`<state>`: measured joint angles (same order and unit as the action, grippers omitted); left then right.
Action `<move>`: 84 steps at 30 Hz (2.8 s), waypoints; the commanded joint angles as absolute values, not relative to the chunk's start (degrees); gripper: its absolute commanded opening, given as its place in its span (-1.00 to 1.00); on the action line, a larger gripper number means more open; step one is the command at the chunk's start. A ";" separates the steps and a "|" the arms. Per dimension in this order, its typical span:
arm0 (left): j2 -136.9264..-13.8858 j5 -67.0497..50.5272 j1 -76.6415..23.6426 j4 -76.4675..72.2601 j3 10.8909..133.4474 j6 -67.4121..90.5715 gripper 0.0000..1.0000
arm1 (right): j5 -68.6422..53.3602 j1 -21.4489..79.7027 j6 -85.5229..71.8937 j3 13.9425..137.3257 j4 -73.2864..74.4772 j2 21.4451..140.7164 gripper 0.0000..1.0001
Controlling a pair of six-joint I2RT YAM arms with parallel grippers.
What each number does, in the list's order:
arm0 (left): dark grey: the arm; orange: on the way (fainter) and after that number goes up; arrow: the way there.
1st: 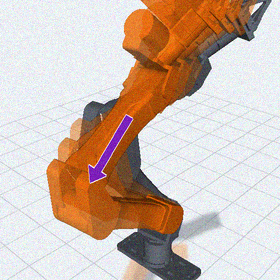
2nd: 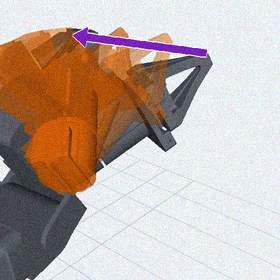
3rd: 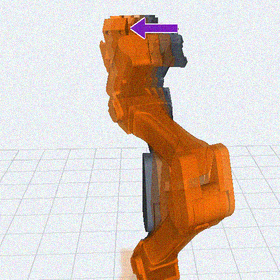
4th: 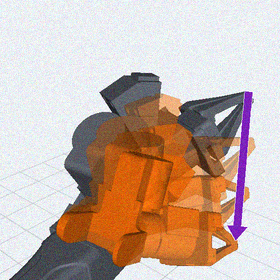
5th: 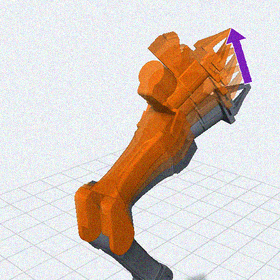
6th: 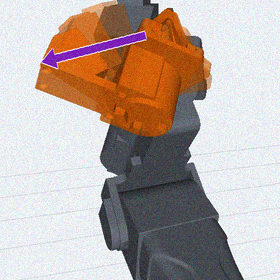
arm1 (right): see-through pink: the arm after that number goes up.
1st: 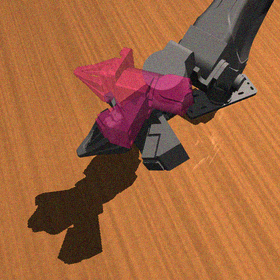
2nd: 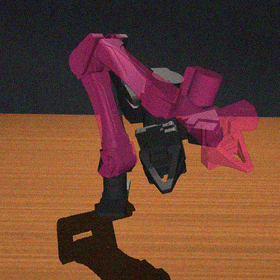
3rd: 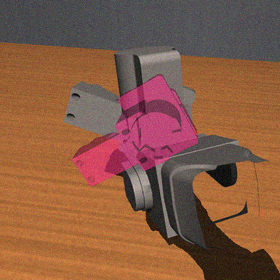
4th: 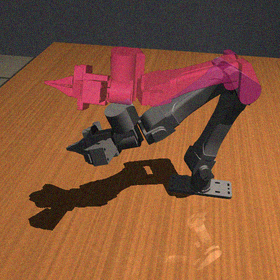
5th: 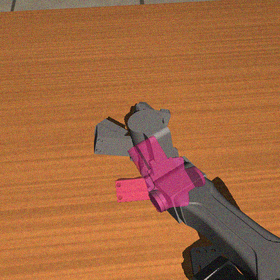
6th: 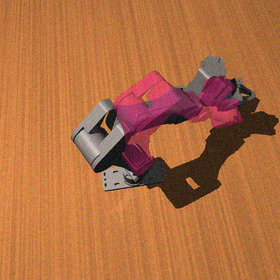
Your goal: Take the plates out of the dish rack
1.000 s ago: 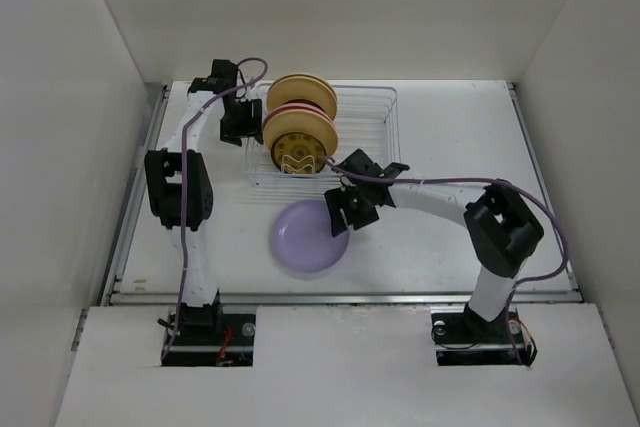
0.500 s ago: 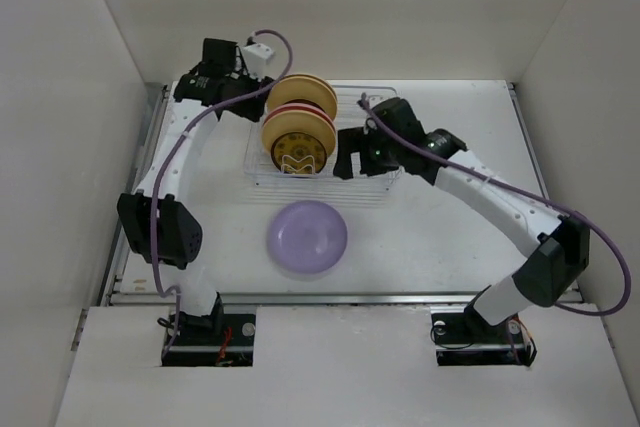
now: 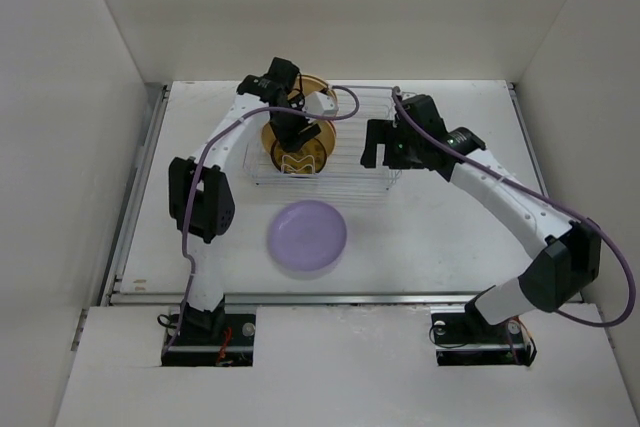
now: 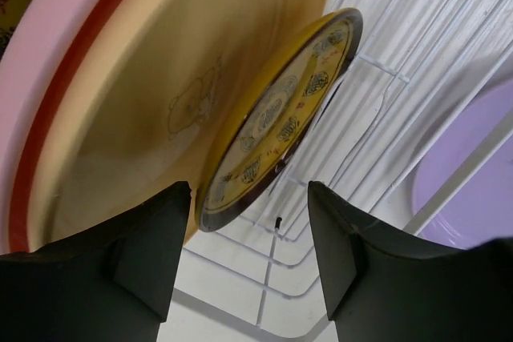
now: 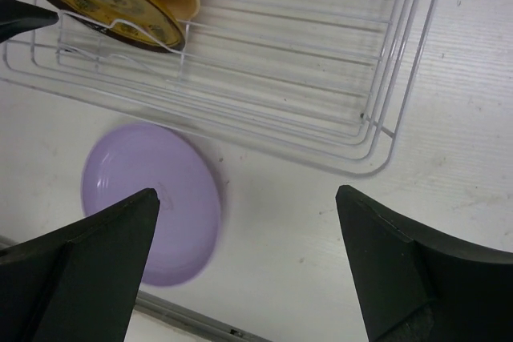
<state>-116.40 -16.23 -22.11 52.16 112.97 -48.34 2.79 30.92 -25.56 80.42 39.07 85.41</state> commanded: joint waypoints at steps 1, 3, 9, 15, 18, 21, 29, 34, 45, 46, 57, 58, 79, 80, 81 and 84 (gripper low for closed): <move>-115.93 -13.54 -21.88 50.11 115.23 -48.17 0.16 | 2.11 31.11 -26.28 78.93 37.10 81.66 0.96; -115.93 -12.31 -21.88 46.94 113.04 -47.20 0.18 | 2.11 31.11 -26.28 77.70 37.09 80.95 0.96; -117.15 -11.78 -21.88 46.40 110.92 -45.18 0.09 | 1.32 31.11 -26.28 74.89 35.25 80.33 0.96; -119.09 -10.02 -21.88 47.55 112.85 -40.27 -1.00 | 2.47 31.11 -26.28 74.88 33.67 81.74 0.96; -118.57 -10.02 -21.88 49.30 114.08 -39.12 -1.00 | 1.32 31.11 -26.28 75.59 33.66 83.06 0.96; -116.29 -10.02 -21.36 48.70 112.94 -39.64 -1.00 | -0.08 31.11 -26.28 75.59 33.05 83.58 0.96; -108.29 -11.86 -20.83 48.16 114.34 -40.87 -1.00 | -1.85 31.11 -26.81 77.07 32.52 84.73 0.96; -107.67 -13.88 -20.83 51.58 119.70 -39.12 -1.00 | -2.37 31.11 -26.81 78.22 32.52 86.75 0.93; -99.68 -11.68 -16.97 61.43 115.50 -29.54 -1.00 | -2.28 31.11 -25.50 81.20 31.38 87.97 0.93; -97.32 -12.21 -16.18 62.39 114.53 -29.01 -1.00 | -2.29 31.11 -24.88 81.91 30.85 87.98 0.90; -90.53 -6.15 -5.98 82.79 96.36 -33.13 -1.00 | 3.78 34.01 -10.03 105.70 30.85 105.46 0.32; -90.53 -5.63 -5.98 82.79 90.93 -33.83 -1.00 | 4.56 34.01 -8.28 107.12 30.15 107.56 0.26; -108.37 -5.89 5.71 65.31 78.48 -27.87 -0.98 | 1.85 36.12 -0.88 113.12 17.67 119.27 -0.02; -108.37 -5.89 6.23 64.78 78.49 -27.86 -0.98 | 1.85 36.12 -0.88 113.12 17.67 119.27 -0.05; -108.37 -5.89 6.24 64.25 78.49 -26.99 -0.91 | 1.85 36.12 -0.88 113.12 17.67 119.27 -0.05; -108.37 -5.89 6.24 64.25 80.07 -26.98 -0.04 | 1.85 36.65 -0.88 112.59 17.14 119.27 -0.08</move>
